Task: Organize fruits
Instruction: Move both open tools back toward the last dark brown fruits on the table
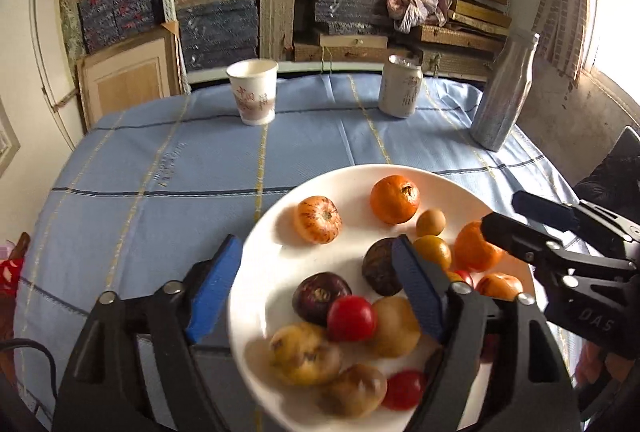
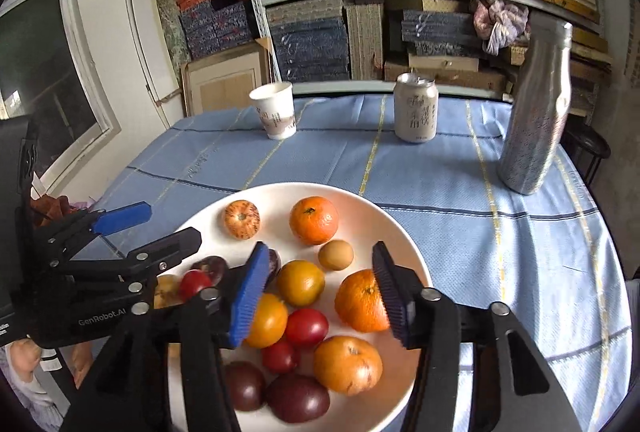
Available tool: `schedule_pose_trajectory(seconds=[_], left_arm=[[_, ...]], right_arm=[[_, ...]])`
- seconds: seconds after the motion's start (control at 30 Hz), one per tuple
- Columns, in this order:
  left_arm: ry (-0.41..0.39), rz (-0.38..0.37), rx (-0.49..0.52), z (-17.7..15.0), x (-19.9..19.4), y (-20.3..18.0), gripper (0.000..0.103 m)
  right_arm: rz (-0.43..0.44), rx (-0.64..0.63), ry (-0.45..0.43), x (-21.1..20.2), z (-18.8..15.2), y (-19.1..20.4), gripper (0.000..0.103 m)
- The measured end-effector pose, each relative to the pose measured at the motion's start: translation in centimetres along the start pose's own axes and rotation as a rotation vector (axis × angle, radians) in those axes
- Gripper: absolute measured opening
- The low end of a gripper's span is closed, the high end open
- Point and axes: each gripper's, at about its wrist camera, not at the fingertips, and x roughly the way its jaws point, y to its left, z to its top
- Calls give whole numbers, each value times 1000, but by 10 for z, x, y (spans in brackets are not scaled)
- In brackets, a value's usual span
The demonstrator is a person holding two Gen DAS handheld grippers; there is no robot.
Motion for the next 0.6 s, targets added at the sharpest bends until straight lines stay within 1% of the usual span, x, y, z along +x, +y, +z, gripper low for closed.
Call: schedule_pose_trajectory(seconds=[0.03,0.1,0.27,0.37,0.5,0.6], left_arm=[[-14,7,3,-3,-9,-1,84],[-37,8,7,-12,-27,-3,84],[-66,-1,15,-43,-69,-12,85],[-89,4,26,-66,-93,-19,89],[-113,10,45,-94,-116,-27,90],[-116,8,38,-115,-127,-30,93]], right_arm=[[0,-4,-15,-10,-3,3,62],[12,-15,-44,-32,-10,9,62],[44,-40,-98,-84,-34,26,66],[64,-49,-133,-114,-50,36,70],[81,-44,-179,-144,-72,43,74],[74,-34,-213,-157,-88,44,76]])
